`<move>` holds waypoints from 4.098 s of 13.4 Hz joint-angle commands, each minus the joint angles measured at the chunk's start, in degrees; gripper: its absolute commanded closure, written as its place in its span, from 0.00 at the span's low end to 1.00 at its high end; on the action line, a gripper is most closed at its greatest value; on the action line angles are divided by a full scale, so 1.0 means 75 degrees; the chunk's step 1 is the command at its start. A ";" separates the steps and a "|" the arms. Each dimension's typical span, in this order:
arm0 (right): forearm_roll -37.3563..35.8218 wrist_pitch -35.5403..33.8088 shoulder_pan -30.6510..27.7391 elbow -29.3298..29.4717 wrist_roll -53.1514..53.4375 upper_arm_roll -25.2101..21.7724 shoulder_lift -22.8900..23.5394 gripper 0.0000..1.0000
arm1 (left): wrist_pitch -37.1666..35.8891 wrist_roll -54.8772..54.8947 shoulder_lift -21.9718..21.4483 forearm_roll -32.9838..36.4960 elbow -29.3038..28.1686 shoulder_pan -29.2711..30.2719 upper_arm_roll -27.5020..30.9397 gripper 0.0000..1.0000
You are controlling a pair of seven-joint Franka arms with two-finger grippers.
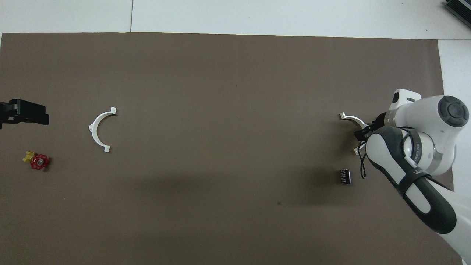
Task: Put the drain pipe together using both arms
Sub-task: 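Grasp the white clamp half with the right gripper, then carry the clamp half toward the table center with the right gripper, then release the clamp half and withdraw the right gripper to its side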
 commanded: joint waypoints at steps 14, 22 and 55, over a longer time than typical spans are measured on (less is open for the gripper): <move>-0.0022 -0.2044 0.2876 0.2030 0.6178 0.0073 0.0138 1.00 | 0.0065 0.0031 -0.0143 0.0144 -0.0157 0.0056 -0.0025 0.00; -0.0010 -0.0943 0.4543 0.2078 0.8704 0.0073 0.1075 1.00 | 0.0065 0.0019 -0.0143 0.0144 -0.0157 0.0056 -0.0025 0.00; -0.0502 -0.4278 0.0948 0.2006 0.5869 -0.0068 -0.1888 0.00 | -0.0414 -0.0051 -0.0248 0.0132 -0.0227 0.0044 -0.0025 0.00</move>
